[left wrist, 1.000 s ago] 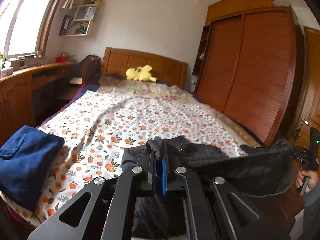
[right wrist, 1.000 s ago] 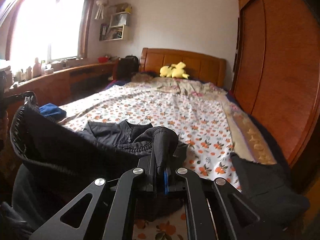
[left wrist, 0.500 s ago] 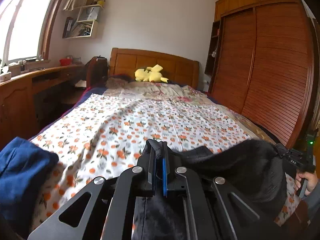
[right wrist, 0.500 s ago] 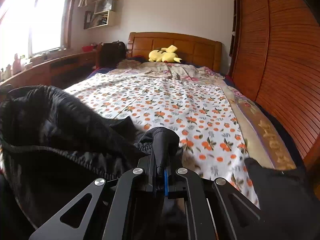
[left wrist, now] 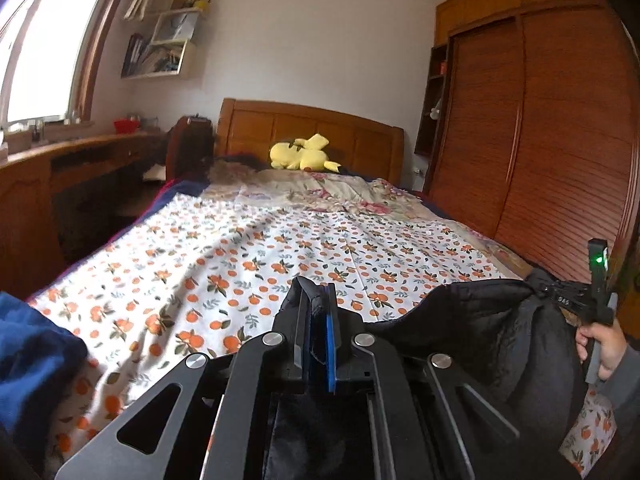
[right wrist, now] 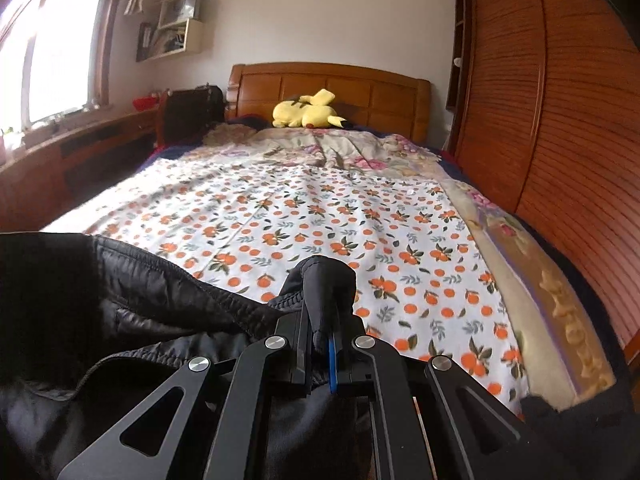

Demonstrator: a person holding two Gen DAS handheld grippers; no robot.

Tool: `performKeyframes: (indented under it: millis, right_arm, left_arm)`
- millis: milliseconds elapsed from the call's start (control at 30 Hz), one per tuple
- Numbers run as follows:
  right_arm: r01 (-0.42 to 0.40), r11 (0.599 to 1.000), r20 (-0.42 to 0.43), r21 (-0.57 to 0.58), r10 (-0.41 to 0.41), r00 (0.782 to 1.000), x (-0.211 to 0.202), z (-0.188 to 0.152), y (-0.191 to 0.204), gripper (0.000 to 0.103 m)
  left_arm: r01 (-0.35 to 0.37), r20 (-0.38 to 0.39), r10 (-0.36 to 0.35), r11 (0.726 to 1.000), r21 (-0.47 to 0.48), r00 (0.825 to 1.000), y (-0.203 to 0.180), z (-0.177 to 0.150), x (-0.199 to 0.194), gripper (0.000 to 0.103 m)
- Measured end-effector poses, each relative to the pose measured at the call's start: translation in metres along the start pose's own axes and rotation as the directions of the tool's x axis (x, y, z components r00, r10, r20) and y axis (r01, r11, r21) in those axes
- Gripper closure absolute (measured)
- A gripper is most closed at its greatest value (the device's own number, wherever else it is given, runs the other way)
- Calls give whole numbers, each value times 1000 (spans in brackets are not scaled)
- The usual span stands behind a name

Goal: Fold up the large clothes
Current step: 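Lift the hem with both tools and fold it toward the collar, then open both tools and release the folded hem onto the jacket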

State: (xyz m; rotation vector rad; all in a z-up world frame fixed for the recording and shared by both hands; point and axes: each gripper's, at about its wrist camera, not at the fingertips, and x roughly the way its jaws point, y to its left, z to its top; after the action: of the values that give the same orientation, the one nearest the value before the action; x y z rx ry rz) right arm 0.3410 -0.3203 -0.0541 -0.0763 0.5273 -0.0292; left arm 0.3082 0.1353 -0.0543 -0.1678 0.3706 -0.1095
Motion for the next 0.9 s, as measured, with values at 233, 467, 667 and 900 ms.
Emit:
performKeyframes:
  millis: [233,467,667,900]
  right_arm:
    - [55,998,-59,-10,-55,997,44,1,3,99]
    - [40,999,-175,7,-38,984,84,-3,1,94]
    - [104,995,-163,-2,-103,981,77,6,3,22]
    - [27,997,-168,-73,-39,985,59,18,38,33]
  left_arm:
    - [-2,-66,3,1000,8,998,8,-9,29,90]
    - [5,-72,-2,999,35,997,10,-17,32,21]
    - [37,-96,-34,999,32,995,4,-23,36,14]
    - [67,-132,-58,996,64,989,-9,-33,46,13]
